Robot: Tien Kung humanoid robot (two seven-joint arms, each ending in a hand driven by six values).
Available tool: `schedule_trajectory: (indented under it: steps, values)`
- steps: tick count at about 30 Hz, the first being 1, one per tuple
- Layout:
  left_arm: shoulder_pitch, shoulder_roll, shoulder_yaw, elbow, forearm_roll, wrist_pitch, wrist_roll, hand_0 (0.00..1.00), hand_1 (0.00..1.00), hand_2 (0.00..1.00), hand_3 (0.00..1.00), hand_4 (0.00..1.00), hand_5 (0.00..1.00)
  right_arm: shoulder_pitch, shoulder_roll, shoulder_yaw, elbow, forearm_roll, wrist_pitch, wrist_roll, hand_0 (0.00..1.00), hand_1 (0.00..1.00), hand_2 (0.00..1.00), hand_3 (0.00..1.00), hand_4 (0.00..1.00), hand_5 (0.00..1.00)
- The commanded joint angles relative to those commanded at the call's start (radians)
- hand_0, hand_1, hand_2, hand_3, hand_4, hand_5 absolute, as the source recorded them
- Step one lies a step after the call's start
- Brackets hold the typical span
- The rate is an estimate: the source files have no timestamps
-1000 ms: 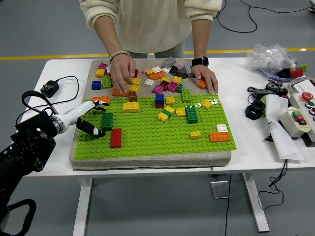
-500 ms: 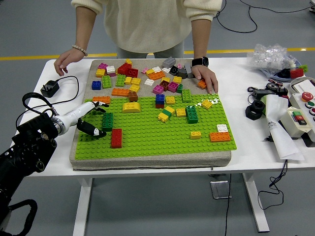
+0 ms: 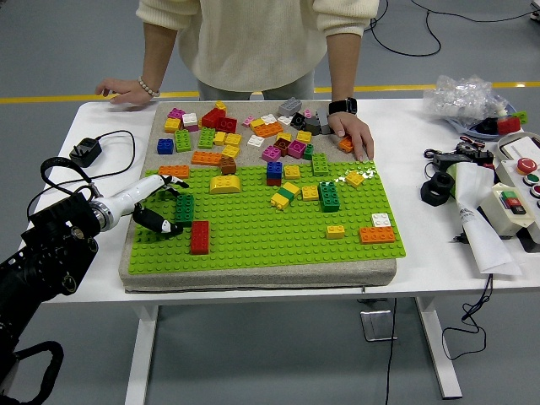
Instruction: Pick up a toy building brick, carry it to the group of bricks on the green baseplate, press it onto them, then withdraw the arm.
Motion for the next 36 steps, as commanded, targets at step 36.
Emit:
schedule_trajectory:
  steps: [36]
  values:
    - [-0.01,0.026,0.021,-0.073,-0.052,-0.031,0.008,0.998,0.808,0.566,0.665,0.827,0.06,0.001,0.0,0.01,0.0,-0.002,-0.004,0.006,0.792,0.707,0.751,0.714,0.908,0.553]
